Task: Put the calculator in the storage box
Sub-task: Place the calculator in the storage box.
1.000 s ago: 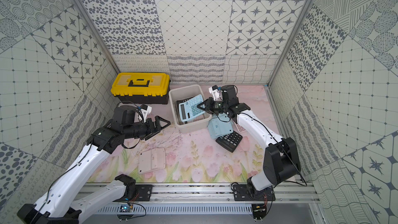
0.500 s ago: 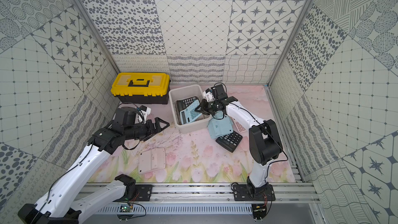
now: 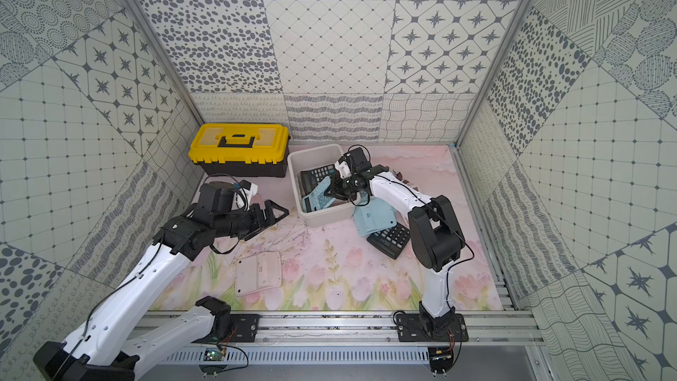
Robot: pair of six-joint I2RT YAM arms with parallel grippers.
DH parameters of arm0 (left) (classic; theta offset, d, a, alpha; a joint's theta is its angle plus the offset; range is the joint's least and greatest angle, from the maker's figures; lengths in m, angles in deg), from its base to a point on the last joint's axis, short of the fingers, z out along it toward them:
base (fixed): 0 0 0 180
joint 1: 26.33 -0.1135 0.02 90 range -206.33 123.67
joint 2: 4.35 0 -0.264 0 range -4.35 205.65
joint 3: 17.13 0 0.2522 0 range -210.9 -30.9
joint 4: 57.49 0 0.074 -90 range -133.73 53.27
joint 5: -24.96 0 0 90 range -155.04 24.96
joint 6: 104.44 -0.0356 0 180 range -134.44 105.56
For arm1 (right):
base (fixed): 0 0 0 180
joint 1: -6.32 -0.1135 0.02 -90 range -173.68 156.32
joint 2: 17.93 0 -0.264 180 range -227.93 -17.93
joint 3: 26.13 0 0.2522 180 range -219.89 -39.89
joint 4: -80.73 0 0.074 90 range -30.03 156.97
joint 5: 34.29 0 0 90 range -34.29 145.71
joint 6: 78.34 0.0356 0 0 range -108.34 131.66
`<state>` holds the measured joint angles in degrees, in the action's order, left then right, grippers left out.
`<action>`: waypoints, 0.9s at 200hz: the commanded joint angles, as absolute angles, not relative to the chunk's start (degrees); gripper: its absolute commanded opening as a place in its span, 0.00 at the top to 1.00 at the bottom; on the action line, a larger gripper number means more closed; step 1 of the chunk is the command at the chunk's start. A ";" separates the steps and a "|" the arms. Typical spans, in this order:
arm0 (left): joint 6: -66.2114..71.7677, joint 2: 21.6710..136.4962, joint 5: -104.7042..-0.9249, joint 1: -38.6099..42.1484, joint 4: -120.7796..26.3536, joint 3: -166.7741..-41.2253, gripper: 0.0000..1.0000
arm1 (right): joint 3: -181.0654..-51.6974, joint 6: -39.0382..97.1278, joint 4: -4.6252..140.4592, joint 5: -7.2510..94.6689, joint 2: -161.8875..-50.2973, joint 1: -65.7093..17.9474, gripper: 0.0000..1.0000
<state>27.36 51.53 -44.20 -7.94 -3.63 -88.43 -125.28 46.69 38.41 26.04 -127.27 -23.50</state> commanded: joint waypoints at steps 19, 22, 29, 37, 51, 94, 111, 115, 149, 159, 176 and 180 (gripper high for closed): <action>25.86 52.00 -44.39 -8.16 -4.18 -88.61 0.00 | -127.26 44.56 34.45 29.20 -126.56 -23.74 0.66; 25.82 52.07 -44.39 -8.17 -4.26 -88.57 0.00 | -127.44 44.39 34.18 29.31 -126.42 -23.72 0.65; 25.92 52.16 -44.30 -8.20 -4.35 -88.55 0.00 | -127.87 44.06 33.54 29.58 -126.31 -23.67 0.62; 25.90 52.25 -44.30 -8.22 -4.38 -88.60 0.00 | -128.42 43.78 32.89 29.89 -126.11 -23.72 0.60; 25.89 52.26 -44.21 -8.14 -4.36 -88.67 0.00 | -129.54 43.03 31.38 30.65 -125.81 -23.67 0.58; 25.80 52.24 -44.57 -8.17 -4.03 -88.67 0.00 | -132.37 40.82 26.70 34.15 -124.39 -23.56 0.56; 25.81 52.25 -44.98 -8.22 -3.91 -88.73 0.00 | -133.37 39.94 24.95 35.37 -123.61 -23.38 0.56; 25.81 52.25 -45.15 -8.17 -3.78 -88.67 0.00 | -133.62 39.76 24.71 35.60 -123.43 -23.30 0.55; 26.45 51.91 -47.86 -8.17 -2.51 -88.54 0.00 | -134.79 39.08 23.01 36.11 -121.71 -22.51 0.53; 26.72 51.54 -48.55 -8.21 -2.19 -88.26 0.00 | -135.06 39.01 22.71 35.89 -121.20 -22.25 0.53; 27.36 50.89 -50.37 -8.18 -1.49 -87.16 0.00 | -135.25 38.77 22.37 35.47 -120.22 -22.00 0.51; 27.67 50.65 -50.88 -8.15 -1.25 -86.82 0.00 | -135.19 38.73 22.32 35.22 -119.95 -22.02 0.52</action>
